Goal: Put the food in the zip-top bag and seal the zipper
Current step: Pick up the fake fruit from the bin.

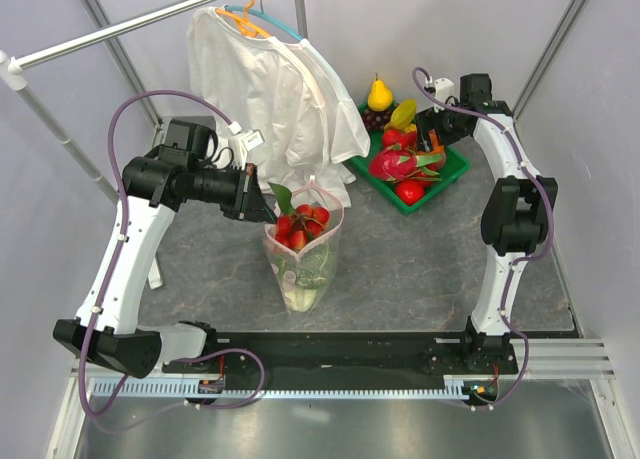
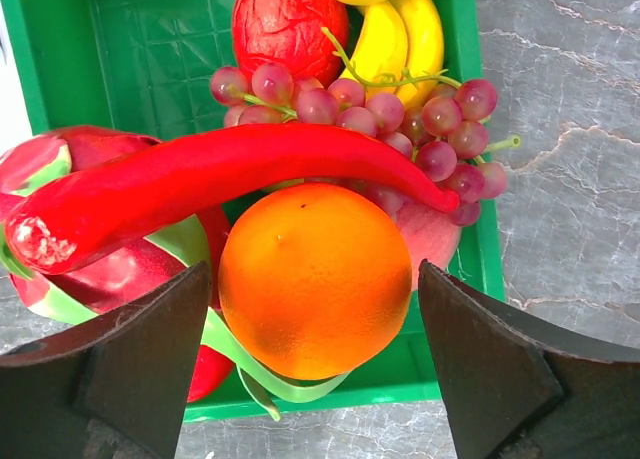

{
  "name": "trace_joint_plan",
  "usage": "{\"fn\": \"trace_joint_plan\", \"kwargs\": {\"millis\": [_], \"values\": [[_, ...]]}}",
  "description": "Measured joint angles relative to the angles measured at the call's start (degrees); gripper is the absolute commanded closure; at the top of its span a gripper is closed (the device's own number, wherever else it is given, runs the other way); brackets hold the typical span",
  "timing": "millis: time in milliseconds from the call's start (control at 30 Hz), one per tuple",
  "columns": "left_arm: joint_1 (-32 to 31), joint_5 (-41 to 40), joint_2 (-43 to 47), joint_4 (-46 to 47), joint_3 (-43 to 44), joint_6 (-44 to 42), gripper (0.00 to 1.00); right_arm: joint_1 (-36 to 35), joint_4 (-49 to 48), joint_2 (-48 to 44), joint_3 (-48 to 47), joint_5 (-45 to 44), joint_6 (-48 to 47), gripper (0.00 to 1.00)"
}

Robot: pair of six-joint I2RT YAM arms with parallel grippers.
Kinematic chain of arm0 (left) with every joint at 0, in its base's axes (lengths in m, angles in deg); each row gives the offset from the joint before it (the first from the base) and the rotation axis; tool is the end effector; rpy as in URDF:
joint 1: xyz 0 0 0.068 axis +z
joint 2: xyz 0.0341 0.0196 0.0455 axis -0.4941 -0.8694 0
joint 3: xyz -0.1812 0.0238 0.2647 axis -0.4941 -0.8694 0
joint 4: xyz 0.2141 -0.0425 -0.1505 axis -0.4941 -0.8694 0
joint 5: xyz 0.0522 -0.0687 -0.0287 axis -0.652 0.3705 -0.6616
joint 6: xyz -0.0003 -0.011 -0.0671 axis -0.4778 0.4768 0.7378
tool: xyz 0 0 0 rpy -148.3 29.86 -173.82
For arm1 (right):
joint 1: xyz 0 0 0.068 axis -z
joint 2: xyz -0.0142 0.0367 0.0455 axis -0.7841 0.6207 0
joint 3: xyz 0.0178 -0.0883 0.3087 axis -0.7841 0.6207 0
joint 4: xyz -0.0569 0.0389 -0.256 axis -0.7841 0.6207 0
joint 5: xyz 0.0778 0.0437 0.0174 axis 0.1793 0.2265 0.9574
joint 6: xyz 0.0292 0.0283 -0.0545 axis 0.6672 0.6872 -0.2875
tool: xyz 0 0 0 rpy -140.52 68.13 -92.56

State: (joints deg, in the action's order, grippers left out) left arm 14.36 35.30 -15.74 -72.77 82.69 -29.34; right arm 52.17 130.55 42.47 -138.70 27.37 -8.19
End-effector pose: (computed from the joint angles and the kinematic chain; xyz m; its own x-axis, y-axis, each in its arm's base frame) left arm 0.1959 -0.0939 0.4546 -0.8014 0.1971 -0.5647 0.5619 0.5720 -0.5976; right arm 0.5189 0.0154 0.3064 -0.6475 -0.3242 -0.6897 -0.4869 0.8722 0.0471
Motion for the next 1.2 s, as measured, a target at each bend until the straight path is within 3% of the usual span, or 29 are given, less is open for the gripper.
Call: {"fn": "trace_joint_plan", "kwargs": {"millis": [133, 167, 267, 400, 933, 1200], "values": [[0.0, 0.0, -0.1, 0.0, 0.0, 0.0, 0.98, 0.0, -0.1, 0.0, 0.0, -0.6, 0.0, 0.15], [0.0, 0.0, -0.2, 0.0, 0.0, 0.0, 0.98, 0.0, -0.1, 0.0, 0.0, -0.7, -0.1, 0.24], [0.0, 0.0, -0.4, 0.0, 0.0, 0.0, 0.98, 0.0, -0.1, 0.0, 0.0, -0.9, -0.1, 0.38], [0.0, 0.2, -0.4, 0.2, 0.0, 0.1, 0.98, 0.0, -0.1, 0.0, 0.0, -0.9, -0.2, 0.46], [0.0, 1.1, -0.9, 0.4, 0.0, 0.4, 0.98, 4.0, 1.2, -6.7, 0.0, 0.1, -0.2, 0.51], [0.0, 1.1, -0.9, 0.4, 0.0, 0.5, 0.98, 4.5, 5.9, -13.8, -3.5, 7.0, 3.4, 0.53]]}}
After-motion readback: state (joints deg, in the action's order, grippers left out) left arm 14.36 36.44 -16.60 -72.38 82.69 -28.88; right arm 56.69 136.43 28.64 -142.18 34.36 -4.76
